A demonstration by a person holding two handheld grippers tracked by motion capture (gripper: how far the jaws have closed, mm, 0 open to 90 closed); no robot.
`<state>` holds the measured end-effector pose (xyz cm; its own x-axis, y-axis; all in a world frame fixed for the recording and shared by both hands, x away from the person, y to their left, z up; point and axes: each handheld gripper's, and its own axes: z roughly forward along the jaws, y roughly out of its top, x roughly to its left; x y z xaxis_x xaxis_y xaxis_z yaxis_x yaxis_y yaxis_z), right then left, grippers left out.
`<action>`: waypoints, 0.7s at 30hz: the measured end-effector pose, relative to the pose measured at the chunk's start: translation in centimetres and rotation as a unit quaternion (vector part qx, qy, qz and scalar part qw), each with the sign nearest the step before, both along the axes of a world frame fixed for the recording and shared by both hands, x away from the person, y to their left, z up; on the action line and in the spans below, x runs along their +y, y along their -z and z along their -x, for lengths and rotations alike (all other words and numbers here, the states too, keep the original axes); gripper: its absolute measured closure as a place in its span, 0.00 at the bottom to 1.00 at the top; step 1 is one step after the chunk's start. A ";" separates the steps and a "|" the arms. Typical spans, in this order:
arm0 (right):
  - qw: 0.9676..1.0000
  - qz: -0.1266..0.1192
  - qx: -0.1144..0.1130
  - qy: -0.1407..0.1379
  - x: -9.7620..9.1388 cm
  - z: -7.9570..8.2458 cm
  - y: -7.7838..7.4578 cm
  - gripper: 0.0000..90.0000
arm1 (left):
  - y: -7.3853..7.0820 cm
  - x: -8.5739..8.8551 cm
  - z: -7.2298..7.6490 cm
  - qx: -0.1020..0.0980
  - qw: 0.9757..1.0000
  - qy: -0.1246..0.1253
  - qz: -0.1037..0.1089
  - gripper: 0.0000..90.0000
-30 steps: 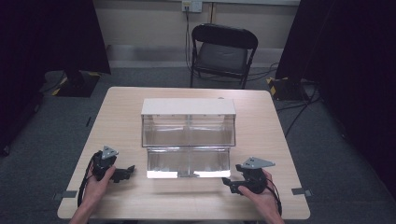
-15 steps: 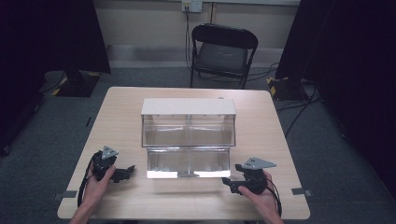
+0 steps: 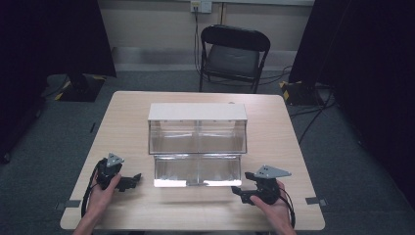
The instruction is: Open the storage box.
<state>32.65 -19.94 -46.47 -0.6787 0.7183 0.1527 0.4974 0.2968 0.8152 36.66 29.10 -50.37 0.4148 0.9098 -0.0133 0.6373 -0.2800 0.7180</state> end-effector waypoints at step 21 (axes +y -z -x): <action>1.000 -0.010 -0.007 -0.009 0.0 0.2 0.0 0.25 | 0.0 0.0 0.0 0.000 1.000 0.000 0.000 0.00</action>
